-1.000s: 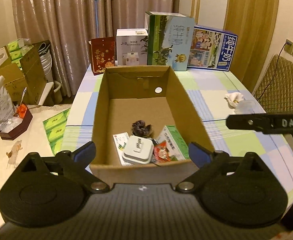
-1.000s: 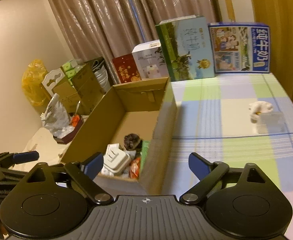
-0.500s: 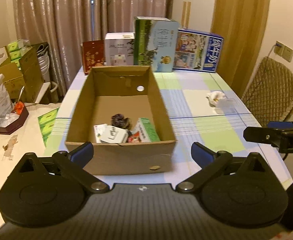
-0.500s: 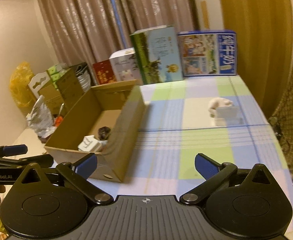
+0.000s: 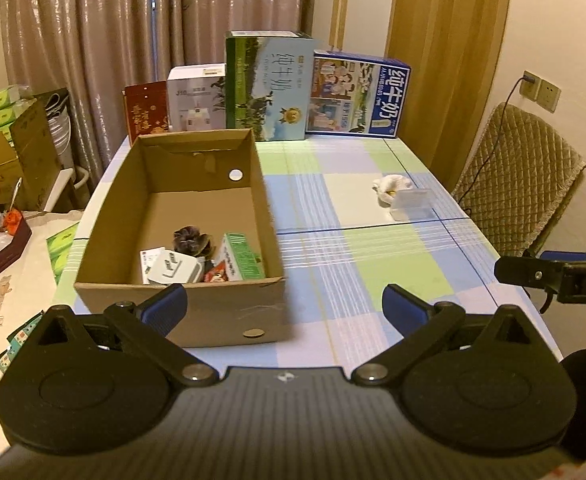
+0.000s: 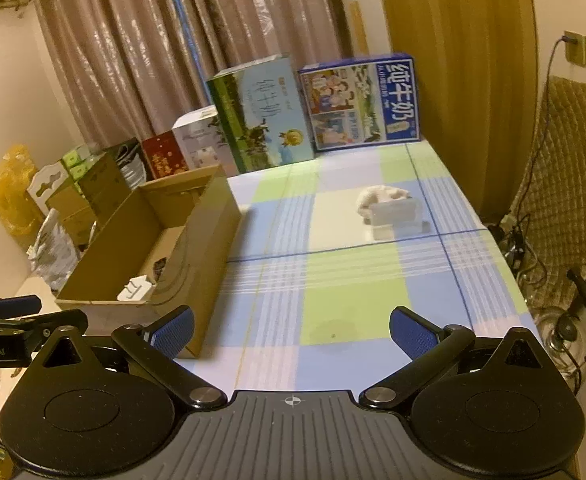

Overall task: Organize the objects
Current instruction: 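Move both grippers back over the table toward the clear box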

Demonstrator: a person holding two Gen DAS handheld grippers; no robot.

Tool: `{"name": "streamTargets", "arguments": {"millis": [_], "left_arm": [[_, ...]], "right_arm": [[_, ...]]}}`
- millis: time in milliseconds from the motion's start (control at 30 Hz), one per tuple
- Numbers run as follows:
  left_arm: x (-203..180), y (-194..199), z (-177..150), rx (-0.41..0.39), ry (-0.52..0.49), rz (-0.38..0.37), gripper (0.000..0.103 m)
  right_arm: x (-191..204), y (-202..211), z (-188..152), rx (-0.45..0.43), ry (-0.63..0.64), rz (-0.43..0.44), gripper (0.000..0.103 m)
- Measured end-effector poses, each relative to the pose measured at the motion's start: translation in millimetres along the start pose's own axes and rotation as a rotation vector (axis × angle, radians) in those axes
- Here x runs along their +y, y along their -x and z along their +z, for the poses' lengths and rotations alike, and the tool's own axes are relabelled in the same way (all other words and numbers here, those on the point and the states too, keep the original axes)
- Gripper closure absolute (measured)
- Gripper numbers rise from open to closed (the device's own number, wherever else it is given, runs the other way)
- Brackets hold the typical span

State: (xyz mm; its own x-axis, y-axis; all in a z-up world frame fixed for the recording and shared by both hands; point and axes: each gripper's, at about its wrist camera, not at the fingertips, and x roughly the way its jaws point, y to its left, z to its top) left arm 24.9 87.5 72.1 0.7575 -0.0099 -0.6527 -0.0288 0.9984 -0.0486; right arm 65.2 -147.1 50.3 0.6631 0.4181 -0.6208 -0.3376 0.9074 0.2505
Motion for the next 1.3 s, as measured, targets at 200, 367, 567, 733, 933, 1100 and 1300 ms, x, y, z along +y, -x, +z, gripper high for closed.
{"name": "streamTargets", "arguments": {"millis": [200,367,567,733,933,1100,1300], "left_arm": [[-10.6,-5.0,0.3,0.008,-0.004,-0.016,0.001],[-20.3,-11.1,3.0,0.014,-0.007,-0.037,0.001],[-35.6,-21.1,11.8,0.009,-0.009,-0.079,0.001],[-54.1,-39.2,23.7,0.014,-0.024,-0.118,0.001],[-73.7,-68.0,40.1,0.015,-0.046,-0.142,0.001],[-81.7,-102.3,60.2,0.012,-0.042,-0.144,0.001],[-91.8,-153.3,84.1,0.023,-0.072,-0.135,0.001]], "right_arm": [[-15.8,2.8,-1.9,0.001,-0.022,-0.019,0.002],[-28.5,2.7,-1.1,0.0,-0.042,-0.038,0.002],[-46.7,1.5,4.4,-0.011,-0.055,-0.072,0.002],[-67.5,-2.4,12.0,-0.024,-0.066,-0.106,0.002],[-90.4,-18.9,23.9,-0.029,-0.055,-0.147,0.002],[-105.8,-47.4,34.4,-0.039,-0.021,-0.161,0.002],[-125.9,-101.4,44.4,-0.032,-0.009,-0.153,0.002]]}}
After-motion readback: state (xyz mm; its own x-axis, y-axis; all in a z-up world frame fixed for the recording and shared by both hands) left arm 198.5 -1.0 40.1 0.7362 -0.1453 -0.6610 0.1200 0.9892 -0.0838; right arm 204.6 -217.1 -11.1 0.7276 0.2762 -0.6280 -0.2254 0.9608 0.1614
